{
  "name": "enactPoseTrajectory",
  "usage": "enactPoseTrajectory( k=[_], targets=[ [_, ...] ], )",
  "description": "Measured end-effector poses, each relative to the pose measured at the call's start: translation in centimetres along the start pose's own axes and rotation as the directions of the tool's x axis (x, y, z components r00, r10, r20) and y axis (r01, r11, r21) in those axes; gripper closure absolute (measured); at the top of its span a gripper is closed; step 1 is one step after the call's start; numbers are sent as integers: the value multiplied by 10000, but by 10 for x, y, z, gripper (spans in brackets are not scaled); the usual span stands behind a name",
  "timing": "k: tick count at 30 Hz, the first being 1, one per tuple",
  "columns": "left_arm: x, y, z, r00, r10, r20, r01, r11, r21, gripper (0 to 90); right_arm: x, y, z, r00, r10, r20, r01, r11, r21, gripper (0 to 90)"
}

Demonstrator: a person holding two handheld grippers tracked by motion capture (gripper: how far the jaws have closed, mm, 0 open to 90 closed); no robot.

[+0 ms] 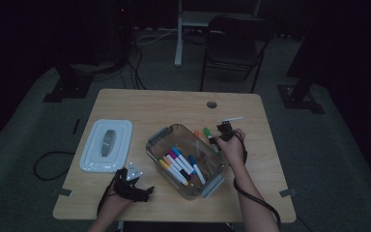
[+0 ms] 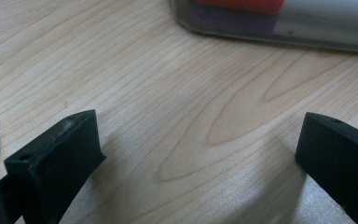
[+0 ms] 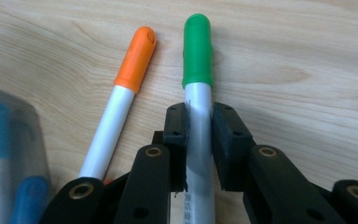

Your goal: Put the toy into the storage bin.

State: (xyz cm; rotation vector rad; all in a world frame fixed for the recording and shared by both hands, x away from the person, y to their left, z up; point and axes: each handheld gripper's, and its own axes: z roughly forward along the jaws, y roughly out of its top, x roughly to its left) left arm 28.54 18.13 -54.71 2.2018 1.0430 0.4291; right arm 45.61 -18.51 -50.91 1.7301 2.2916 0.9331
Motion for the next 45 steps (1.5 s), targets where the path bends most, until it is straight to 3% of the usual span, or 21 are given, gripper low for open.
enactPoseTrajectory(
  k=[4,8,12,20,25,29,35,43,45],
  targets=[
    [0,0,0,10000,-1,1,1,10000,1,7,-1,0,-18,9996,102,-270,-105,9999,-98,762],
    [0,0,0,10000,0,2,0,10000,2,7,1,-1,-33,9990,-39,-450,27,9996,-268,762],
    [0,0,0,10000,-3,-1,3,10000,1,7,8,-2,-59,9976,-252,-637,218,9983,-545,763],
    [0,0,0,10000,-9,-7,9,10000,-2,6,27,2,-100,9913,-717,-1102,600,9926,-1057,762],
    [0,0,0,10000,-8,-16,8,10000,-17,7,41,2,-114,9846,-1106,-1353,930,9871,-1307,763],
    [0,0,0,10000,-11,-12,11,10000,-15,7,58,3,-125,9722,-1573,-1736,1331,9807,-1431,762],
    [0,0,0,10000,-5,0,5,10000,9,7,88,2,-135,9468,-2253,-2297,1922,9686,-1577,763],
    [0,0,0,10000,-8,7,8,10000,5,7,127,0,-130,8987,-2977,-3221,2712,9543,-1254,763],
    [0,0,0,10000,-13,8,13,10000,7,7,134,-1,-125,8916,-3069,-3329,2876,9517,-1072,762]
  ],
)
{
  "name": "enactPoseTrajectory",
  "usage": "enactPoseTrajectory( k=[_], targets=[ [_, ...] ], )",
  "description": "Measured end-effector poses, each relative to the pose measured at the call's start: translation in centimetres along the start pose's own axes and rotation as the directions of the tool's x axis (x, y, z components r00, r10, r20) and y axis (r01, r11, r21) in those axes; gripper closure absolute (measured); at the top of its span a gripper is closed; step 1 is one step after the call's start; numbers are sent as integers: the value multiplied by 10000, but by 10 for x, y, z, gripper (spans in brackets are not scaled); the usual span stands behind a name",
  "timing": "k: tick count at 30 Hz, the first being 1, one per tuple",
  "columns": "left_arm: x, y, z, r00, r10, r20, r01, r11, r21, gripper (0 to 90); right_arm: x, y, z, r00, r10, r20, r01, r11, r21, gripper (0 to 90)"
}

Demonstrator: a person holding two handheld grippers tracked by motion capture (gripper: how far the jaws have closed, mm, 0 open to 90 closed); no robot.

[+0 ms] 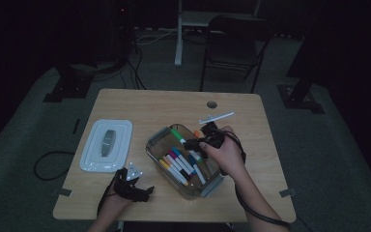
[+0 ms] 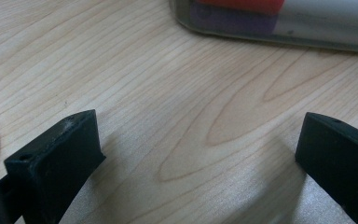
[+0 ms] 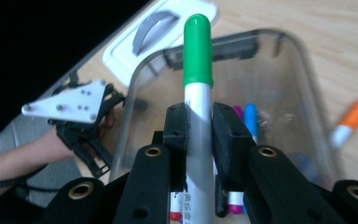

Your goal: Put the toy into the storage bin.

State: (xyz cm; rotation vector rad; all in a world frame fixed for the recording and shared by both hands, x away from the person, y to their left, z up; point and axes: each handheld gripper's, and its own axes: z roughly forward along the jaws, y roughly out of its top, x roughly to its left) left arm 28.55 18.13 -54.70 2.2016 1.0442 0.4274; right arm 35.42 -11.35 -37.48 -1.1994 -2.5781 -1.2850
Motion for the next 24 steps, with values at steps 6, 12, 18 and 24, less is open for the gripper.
enactPoseTrajectory(
  k=[6,12,18,24],
  targets=[
    [0,0,0,10000,-10,-3,10,10000,-12,7,10,-1,23,9994,-220,-269,234,9983,529,762],
    [0,0,0,10000,3,8,-3,10000,11,7,14,-8,62,9982,-247,-547,338,9846,1717,762],
    [0,0,0,10000,3,-4,-3,10000,-4,7,13,-12,90,9992,-174,-371,264,9656,2586,762],
    [0,0,0,10000,1,-2,-1,10000,-5,7,13,-18,110,9998,-209,-36,210,9522,3047,761]
  ],
)
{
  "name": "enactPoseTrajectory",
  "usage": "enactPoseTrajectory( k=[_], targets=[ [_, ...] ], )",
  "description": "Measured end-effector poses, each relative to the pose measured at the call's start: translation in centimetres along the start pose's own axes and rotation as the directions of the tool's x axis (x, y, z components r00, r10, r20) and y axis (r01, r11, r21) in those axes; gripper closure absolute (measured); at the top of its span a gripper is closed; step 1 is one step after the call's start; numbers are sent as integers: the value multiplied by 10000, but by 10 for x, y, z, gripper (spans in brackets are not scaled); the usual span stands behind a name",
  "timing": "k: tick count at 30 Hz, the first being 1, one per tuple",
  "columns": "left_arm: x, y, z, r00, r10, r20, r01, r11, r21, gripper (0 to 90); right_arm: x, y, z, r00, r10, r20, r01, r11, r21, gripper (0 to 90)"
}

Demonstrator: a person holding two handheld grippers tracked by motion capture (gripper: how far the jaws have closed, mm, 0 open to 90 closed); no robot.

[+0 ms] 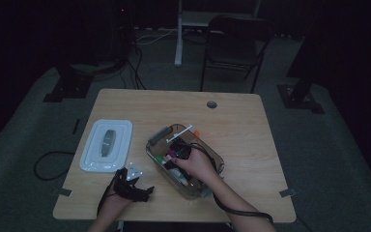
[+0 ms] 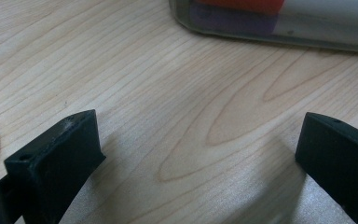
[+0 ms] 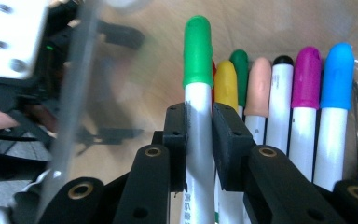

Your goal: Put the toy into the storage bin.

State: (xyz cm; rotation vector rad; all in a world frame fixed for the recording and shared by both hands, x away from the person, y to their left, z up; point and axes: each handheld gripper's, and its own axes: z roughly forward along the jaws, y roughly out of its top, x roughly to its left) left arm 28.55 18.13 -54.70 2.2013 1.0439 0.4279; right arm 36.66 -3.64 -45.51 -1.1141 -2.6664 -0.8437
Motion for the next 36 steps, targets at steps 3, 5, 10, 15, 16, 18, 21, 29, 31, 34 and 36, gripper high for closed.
enactPoseTrajectory(
  k=[3,5,10,15,16,18,21,29,31,34,36],
  targets=[
    [0,0,0,10000,-15,-8,15,10000,-11,7,-1,0,6,9999,34,151,-37,9997,240,761],
    [0,0,0,10000,-19,-18,19,10000,-33,7,-2,-1,10,9997,108,219,-117,9991,408,760],
    [0,0,0,10000,-22,-20,22,10000,-31,7,-3,-3,12,10000,69,-69,-67,9993,356,689],
    [0,0,0,10000,-4,-11,4,10000,-13,7,-3,-2,-14,9993,-110,-353,84,9973,-725,664],
    [0,0,0,10000,-5,-10,4,10000,-12,7,-3,-2,-23,9986,-139,-510,84,9944,-1052,656],
    [0,0,0,10000,-5,-8,5,10000,-9,7,-4,-1,-41,9977,-96,-670,-5,9889,-1484,624],
    [0,0,0,10000,-3,-10,3,10000,-8,7,-10,-3,-70,9994,-56,-344,-23,9744,-2249,623],
    [0,0,0,10000,-5,-8,5,10000,-7,7,-56,-32,-127,9950,769,639,-466,9218,-3849,544],
    [0,0,0,10000,-5,-16,5,10000,-19,7,-62,-36,-129,9927,921,780,-541,9175,-3940,544],
    [0,0,0,10000,-5,-19,4,10000,-24,7,-82,-50,-132,9831,1464,1096,-906,9104,-4036,545],
    [0,0,0,10000,-8,-18,8,10000,-23,6,-94,-59,-129,9776,1719,1210,-1104,9098,-4002,544]
  ],
)
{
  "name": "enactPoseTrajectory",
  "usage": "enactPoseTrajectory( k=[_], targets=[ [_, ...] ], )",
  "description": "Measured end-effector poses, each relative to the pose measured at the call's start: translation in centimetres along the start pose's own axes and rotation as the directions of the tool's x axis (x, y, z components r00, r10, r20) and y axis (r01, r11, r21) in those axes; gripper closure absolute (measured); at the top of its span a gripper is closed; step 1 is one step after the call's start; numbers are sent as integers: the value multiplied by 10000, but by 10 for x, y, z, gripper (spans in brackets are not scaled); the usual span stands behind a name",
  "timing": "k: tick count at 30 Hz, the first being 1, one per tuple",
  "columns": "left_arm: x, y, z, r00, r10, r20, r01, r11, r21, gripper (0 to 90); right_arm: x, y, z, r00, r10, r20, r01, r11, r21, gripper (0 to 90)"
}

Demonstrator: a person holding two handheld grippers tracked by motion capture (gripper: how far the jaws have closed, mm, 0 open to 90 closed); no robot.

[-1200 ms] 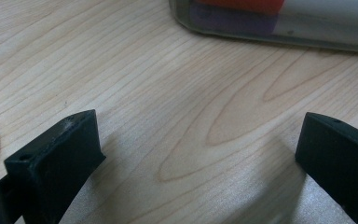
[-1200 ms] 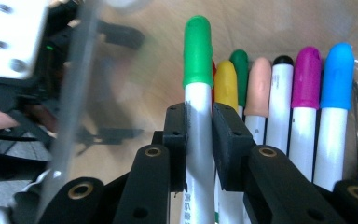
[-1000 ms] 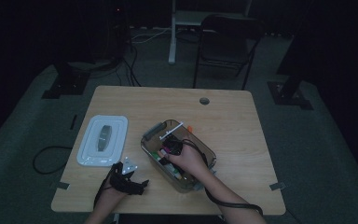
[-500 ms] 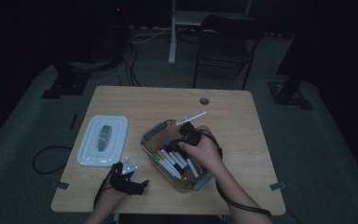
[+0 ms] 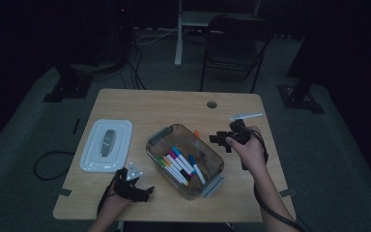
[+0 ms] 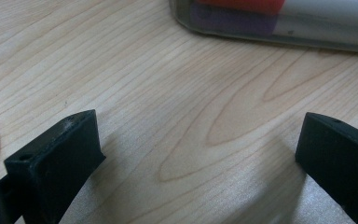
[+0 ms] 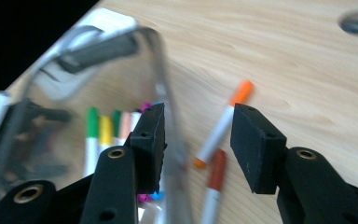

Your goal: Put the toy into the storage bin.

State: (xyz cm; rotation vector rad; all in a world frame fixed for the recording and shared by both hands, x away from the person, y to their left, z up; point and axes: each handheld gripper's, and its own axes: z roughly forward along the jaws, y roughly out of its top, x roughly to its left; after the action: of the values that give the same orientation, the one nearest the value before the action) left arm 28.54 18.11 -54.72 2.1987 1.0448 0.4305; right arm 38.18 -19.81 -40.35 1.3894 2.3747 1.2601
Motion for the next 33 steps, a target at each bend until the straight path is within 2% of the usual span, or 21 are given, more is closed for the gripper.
enactPoseTrajectory(
  k=[1,2,7,11,13,17,20,22,27,33],
  targets=[
    [0,0,0,10000,0,0,0,10000,0,7,0,0,0,10000,0,0,0,10000,0,544],
    [0,0,0,10000,31,6,-31,10000,23,7,-17,-12,4,9987,331,388,-334,9994,54,545],
    [0,0,0,10000,18,15,-18,10000,25,7,-35,-36,21,9958,805,444,-828,9952,516,548],
    [0,0,0,10000,17,20,-17,10000,25,7,-39,-61,47,9961,854,224,-876,9882,1254,550],
    [0,0,0,10000,11,16,-11,10000,22,7,-39,-71,58,9955,947,69,-947,9847,1464,551],
    [0,0,0,10000,14,16,-14,10000,18,7,-40,-83,71,9945,1044,61,-1038,9783,1792,562],
    [0,0,0,10000,18,16,-18,10000,20,7,-39,-87,76,9946,1035,54,-1026,9761,1917,568],
    [0,0,0,10000,16,17,-16,10000,18,7,-39,-87,76,9960,868,221,-895,9750,2034,573],
    [0,0,0,10000,15,16,-15,10000,14,7,-37,-84,74,9957,927,-56,-899,9778,1891,581],
    [0,0,0,10000,16,13,-16,10000,21,7,-37,-80,78,9960,881,-170,-823,9726,2174,576]
  ],
)
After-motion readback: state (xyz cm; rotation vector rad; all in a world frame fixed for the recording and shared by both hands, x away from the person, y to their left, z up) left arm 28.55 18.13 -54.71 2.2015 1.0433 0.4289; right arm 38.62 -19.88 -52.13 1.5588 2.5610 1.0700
